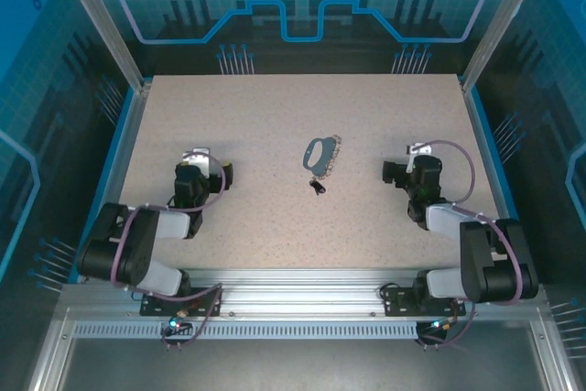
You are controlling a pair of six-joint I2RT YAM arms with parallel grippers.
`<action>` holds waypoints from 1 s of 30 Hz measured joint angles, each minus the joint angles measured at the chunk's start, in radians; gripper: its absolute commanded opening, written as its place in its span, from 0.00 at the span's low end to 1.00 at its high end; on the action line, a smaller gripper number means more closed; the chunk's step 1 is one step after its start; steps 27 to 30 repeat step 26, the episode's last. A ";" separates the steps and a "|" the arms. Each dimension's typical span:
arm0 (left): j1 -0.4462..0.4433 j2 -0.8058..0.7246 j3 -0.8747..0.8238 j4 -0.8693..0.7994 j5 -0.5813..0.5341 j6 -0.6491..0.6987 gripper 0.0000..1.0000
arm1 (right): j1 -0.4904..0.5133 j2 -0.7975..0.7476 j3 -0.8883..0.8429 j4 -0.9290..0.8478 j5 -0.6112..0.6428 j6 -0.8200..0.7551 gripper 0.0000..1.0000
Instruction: Put the keys on the keyring
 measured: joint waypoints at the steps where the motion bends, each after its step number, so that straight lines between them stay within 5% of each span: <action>1: 0.013 0.024 0.003 0.013 0.018 -0.001 0.99 | -0.002 0.018 -0.011 0.048 -0.021 -0.007 1.00; 9: 0.077 0.046 0.076 0.011 0.144 -0.010 0.99 | -0.003 0.138 0.010 0.168 -0.163 -0.084 1.00; 30: 0.077 0.046 0.080 0.008 0.155 -0.028 0.99 | 0.016 0.138 0.029 0.179 -0.151 -0.110 1.00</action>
